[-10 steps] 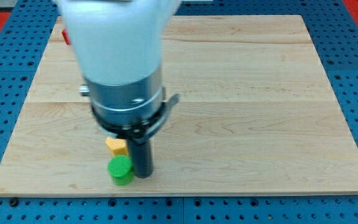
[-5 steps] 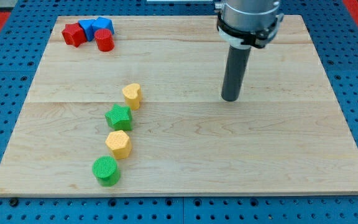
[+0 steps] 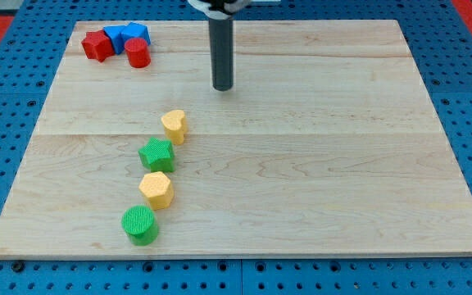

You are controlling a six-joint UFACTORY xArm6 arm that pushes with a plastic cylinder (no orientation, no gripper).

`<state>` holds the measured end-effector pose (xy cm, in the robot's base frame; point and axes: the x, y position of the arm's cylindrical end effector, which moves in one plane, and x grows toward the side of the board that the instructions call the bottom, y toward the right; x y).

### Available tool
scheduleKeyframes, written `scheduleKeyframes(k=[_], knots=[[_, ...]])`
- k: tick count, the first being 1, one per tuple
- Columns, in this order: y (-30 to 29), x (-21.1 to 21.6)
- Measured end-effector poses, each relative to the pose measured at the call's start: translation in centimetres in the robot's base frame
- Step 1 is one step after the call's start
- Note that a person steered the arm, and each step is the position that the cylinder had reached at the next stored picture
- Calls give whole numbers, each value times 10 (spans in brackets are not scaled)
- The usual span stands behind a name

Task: Move the red star to the bottom of the blue triangle

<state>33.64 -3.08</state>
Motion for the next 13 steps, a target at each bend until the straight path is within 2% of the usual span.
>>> scheduleKeyframes(k=[1, 2, 3, 5, 7, 8, 9, 10, 11, 12, 13], knots=[[-27, -55], [-113, -93], [-114, -144], [-180, -143], [-191, -114], [-163, -145], [-163, -145], [-201, -145], [-262, -144], [-270, -133], [-224, -101]])
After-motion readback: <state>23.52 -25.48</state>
